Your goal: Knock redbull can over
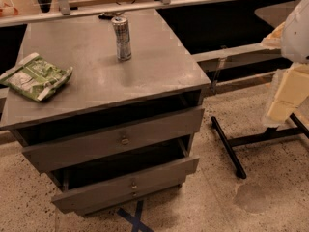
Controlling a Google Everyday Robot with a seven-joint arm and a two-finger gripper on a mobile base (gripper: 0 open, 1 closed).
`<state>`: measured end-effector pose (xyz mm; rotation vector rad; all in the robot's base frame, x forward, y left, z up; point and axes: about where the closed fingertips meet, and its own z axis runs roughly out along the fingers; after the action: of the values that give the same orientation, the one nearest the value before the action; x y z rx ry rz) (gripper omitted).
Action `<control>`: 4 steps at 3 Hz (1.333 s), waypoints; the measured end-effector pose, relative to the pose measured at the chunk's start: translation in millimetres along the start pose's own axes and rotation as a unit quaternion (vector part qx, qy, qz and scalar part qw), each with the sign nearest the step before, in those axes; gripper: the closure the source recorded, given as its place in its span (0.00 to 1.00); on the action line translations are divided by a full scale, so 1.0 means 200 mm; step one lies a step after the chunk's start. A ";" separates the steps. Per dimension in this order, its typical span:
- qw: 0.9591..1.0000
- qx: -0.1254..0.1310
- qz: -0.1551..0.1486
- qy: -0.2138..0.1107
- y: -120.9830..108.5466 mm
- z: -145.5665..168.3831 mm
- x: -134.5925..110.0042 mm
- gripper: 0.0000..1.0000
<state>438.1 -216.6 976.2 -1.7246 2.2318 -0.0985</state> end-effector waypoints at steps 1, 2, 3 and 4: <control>1.000 0.000 0.000 0.000 0.00 0.00 0.00 0.00; 0.999 0.003 0.012 -0.034 -0.08 -0.01 -0.01 0.00; 0.993 0.002 0.030 -0.114 -0.27 0.01 -0.02 0.00; 0.981 0.002 0.035 -0.193 -0.47 0.02 -0.04 0.00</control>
Offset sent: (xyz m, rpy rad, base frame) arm 0.0534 -0.0122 0.0179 0.2624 -0.0577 -0.0244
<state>528.9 -233.7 997.3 -1.5072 1.9986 0.2303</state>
